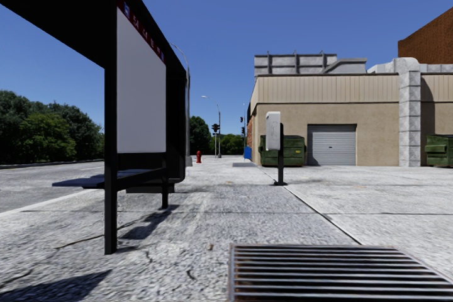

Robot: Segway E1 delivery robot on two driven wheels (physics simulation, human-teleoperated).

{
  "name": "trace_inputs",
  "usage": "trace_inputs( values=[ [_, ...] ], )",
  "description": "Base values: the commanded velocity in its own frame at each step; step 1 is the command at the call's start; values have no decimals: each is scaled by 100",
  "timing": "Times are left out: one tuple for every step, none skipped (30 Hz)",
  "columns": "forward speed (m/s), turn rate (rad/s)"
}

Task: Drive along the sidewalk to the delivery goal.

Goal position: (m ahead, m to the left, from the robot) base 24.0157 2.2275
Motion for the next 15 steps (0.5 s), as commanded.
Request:
trace_inputs(
  values=[
    [200, 0],
    [200, 0],
    [200, 0],
    [200, 0],
    [200, 0],
    [200, 0],
    [200, 0],
    [200, 0],
    [200, 0],
    [200, 0],
    [200, 0],
    [200, 0],
    [200, 0],
    [200, 0],
    [200, 0]
  ],
)
